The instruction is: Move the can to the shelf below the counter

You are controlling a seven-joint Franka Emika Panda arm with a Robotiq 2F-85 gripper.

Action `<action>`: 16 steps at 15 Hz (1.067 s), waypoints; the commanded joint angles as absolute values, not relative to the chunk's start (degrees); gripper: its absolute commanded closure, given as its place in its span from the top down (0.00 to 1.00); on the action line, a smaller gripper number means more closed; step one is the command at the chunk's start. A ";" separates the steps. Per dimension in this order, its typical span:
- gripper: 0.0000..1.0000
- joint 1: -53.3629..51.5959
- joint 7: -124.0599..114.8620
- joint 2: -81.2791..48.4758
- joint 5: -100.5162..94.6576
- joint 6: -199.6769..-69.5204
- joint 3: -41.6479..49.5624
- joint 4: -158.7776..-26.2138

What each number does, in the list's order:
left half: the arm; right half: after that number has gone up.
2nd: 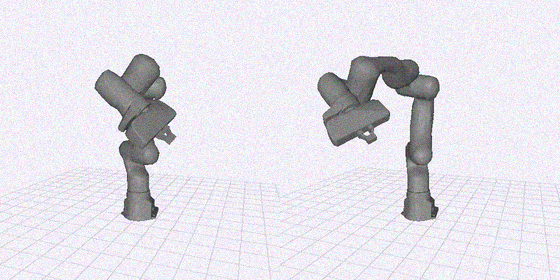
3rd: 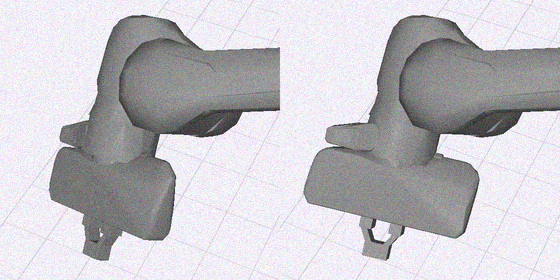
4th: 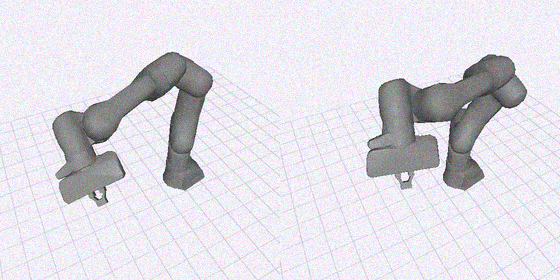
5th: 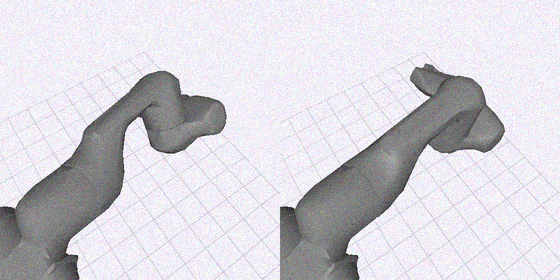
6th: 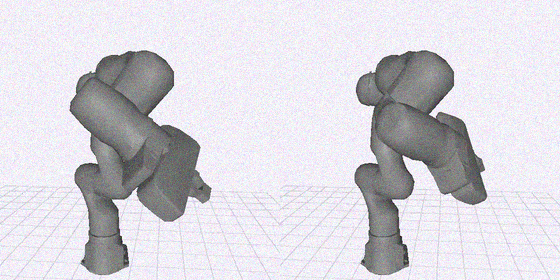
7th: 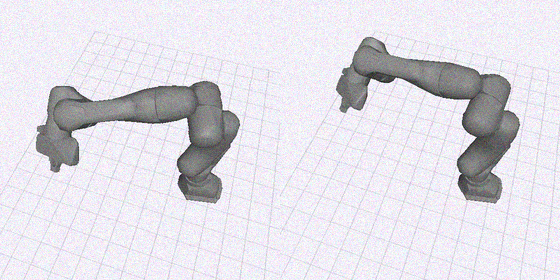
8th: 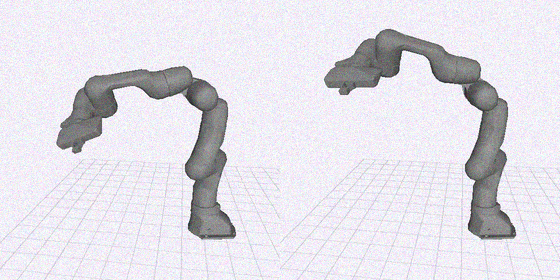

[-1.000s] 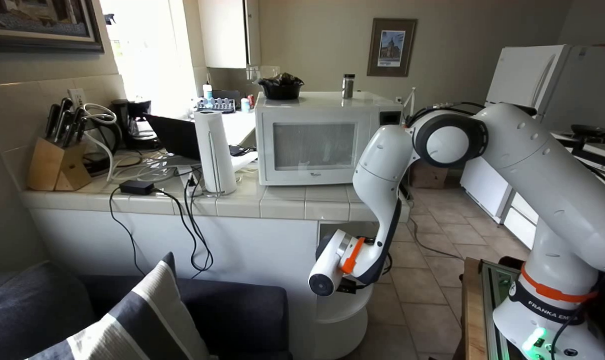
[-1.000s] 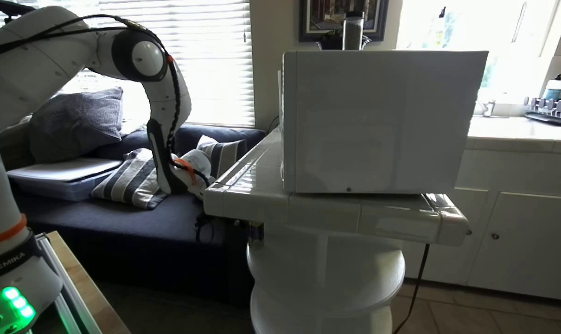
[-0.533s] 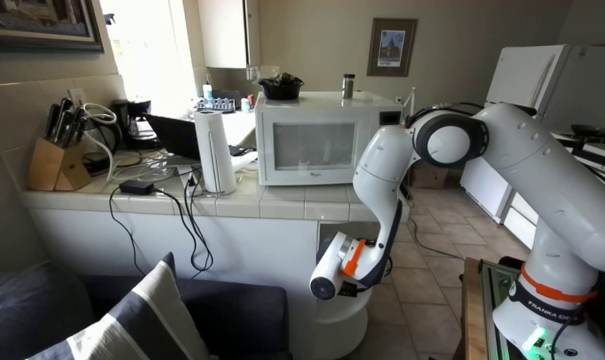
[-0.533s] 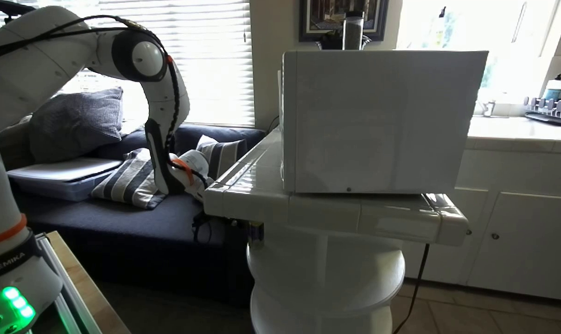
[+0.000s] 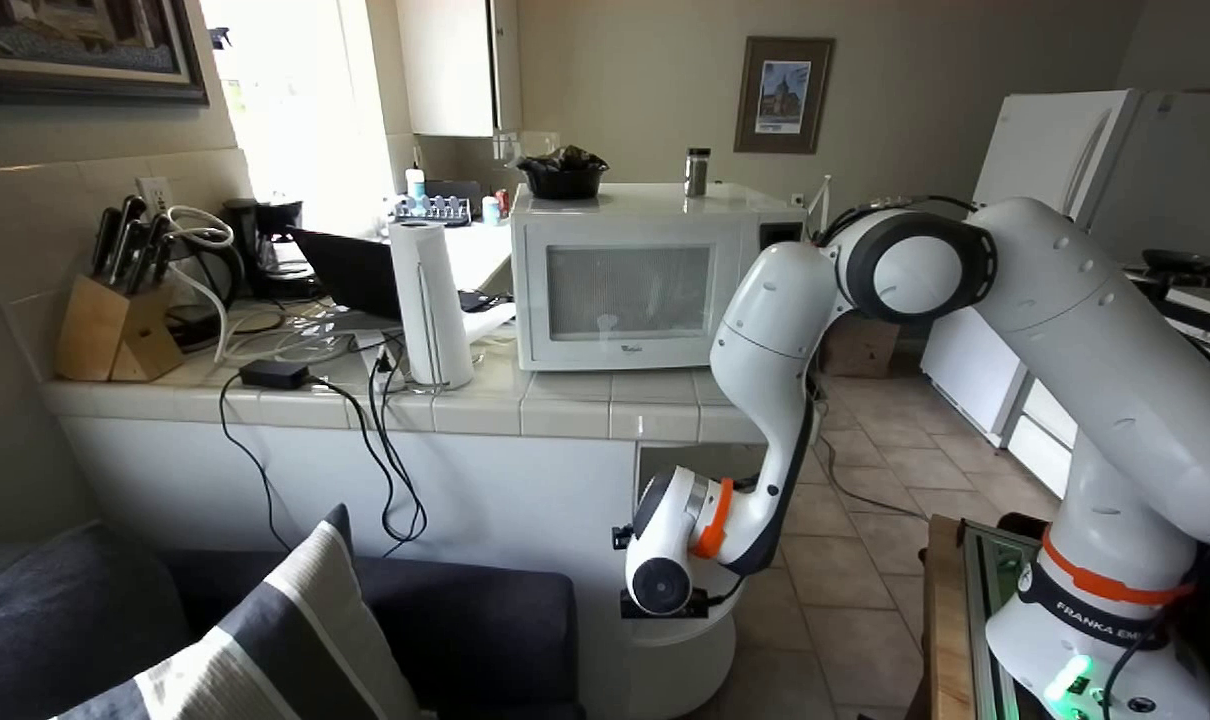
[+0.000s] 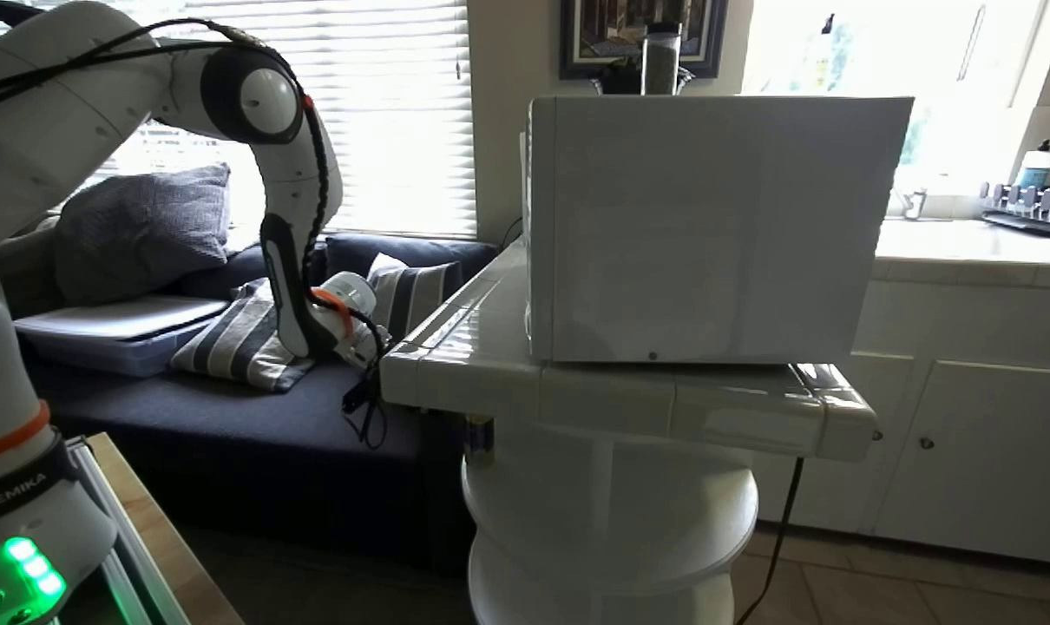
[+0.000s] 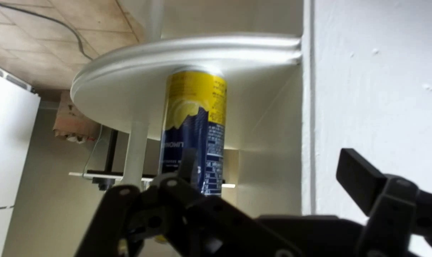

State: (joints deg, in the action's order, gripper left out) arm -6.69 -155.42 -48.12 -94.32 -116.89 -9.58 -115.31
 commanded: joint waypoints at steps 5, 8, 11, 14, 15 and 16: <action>1.00 0.27 -154.31 -31.71 -102.21 -142.92 -10.86 -136.64; 1.00 4.49 -147.91 -25.87 -102.33 -155.47 -9.57 -142.43; 1.00 7.53 -140.81 -21.00 -102.35 -162.46 -7.84 -146.77; 1.00 9.77 -138.14 -15.21 -109.83 -165.36 -6.18 -149.20; 1.00 10.59 -137.74 -13.79 -112.74 -166.84 -5.80 -149.43; 1.00 11.36 -137.76 -11.99 -115.83 -168.35 -5.53 -149.79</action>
State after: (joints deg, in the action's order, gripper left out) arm 9.33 -138.61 -18.19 -108.59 -164.36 -6.42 -146.98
